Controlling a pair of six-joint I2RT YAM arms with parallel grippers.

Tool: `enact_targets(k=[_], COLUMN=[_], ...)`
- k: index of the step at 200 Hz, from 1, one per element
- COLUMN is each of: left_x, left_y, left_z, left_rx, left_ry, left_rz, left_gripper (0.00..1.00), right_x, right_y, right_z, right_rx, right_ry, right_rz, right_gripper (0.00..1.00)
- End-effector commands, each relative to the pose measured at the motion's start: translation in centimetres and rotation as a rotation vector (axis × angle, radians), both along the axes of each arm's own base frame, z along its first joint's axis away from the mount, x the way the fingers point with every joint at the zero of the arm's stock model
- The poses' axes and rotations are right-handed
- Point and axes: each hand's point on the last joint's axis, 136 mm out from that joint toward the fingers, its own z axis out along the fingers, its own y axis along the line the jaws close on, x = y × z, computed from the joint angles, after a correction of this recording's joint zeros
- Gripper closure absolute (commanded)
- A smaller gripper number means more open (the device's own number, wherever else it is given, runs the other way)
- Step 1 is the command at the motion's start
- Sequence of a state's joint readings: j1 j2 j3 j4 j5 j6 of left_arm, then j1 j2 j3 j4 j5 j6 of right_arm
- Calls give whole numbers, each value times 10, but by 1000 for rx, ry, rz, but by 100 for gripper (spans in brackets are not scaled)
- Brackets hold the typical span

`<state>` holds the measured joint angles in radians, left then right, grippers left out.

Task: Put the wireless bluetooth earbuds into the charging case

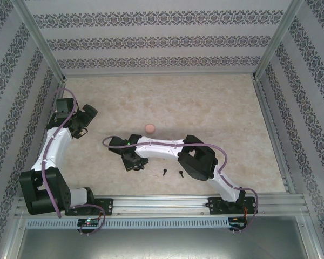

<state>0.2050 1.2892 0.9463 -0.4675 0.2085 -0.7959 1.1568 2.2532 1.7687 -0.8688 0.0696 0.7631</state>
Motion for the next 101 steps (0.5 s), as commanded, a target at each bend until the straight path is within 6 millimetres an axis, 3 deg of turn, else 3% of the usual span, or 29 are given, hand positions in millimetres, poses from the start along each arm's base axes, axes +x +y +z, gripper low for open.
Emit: enact_targets(k=[1,26,46,101], left_x=[-12,-14,-7,17], left_y=[3,2,-8,-63], left_z=[-4,-8,-8,3], left_rx=[-24,-29,-57,-131], left_ry=[43,49,7,-213], left_rz=[50,50,0,-220], left_gripper=[1,0,4,4], right_x=[-23,-17,-3,65], right_y=[-8,-9,-11,-46], right_z=[-4,6,27,98], right_rx=[-29,0,61,306], right_ry=[47,26,-2,-83], right_rz=[13,1,-32,-216], right_gripper=[50,56,58,57])
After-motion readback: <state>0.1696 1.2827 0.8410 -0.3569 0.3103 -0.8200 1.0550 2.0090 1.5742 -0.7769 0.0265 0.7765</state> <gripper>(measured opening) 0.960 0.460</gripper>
